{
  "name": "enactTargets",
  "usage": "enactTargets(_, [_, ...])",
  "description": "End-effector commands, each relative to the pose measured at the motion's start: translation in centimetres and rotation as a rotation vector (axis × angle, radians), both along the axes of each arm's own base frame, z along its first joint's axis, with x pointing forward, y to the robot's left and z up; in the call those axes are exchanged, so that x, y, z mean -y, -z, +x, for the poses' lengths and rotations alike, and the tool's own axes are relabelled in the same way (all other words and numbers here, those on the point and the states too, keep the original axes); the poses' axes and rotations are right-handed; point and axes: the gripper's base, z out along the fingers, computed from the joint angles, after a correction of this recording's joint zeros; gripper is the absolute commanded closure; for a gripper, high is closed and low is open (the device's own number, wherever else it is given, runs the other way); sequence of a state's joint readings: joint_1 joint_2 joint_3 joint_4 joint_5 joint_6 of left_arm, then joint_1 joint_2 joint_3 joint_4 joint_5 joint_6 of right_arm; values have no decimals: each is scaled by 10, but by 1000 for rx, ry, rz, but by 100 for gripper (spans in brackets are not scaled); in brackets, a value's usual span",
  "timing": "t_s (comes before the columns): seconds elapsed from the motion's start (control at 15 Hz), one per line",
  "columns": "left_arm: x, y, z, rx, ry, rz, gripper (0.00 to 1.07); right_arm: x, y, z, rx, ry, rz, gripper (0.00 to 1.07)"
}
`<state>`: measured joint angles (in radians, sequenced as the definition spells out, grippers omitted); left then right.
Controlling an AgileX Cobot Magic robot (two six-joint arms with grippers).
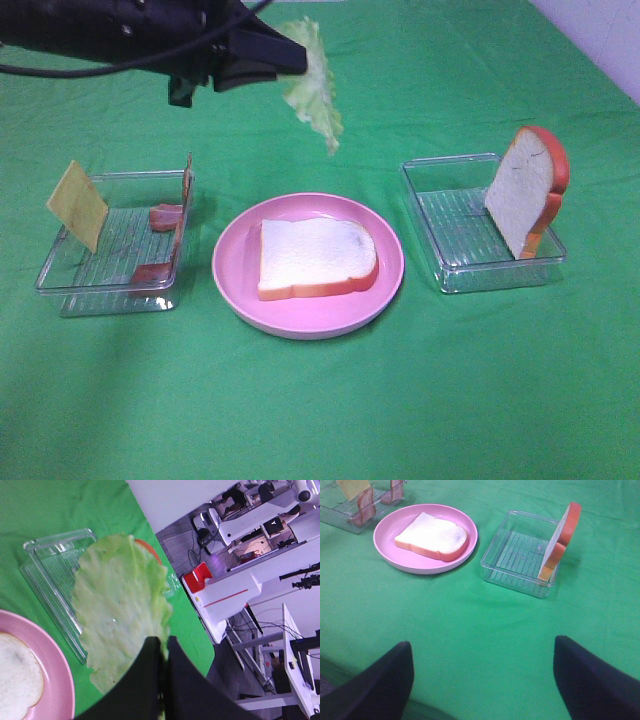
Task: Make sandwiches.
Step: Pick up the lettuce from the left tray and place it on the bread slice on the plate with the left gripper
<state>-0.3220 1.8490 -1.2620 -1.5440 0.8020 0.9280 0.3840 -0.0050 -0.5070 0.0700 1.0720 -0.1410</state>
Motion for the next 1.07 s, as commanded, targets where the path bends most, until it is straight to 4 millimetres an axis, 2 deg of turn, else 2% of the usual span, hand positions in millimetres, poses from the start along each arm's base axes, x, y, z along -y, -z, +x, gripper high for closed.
enactTargets(0.07, [23,29,1,-66,29,-15,107,1,1,-1,25,-5,-1,33])
enactTargets(0.27, [43,73,1,-140,59,-4,107,1,1,-1,25,-5,-1,33])
enactTargets(0.47, [47,107,4,-155,77,36,107,1,1,-1,25,-5,-1,33])
enactTargets(0.6, [44,118,6,-149,60,118,107,1,1,-1,25,-5,-1,33])
enactTargets(1.07, [30,132,11,-215,-69,313,107,1,1,-1,25,-5,-1,33])
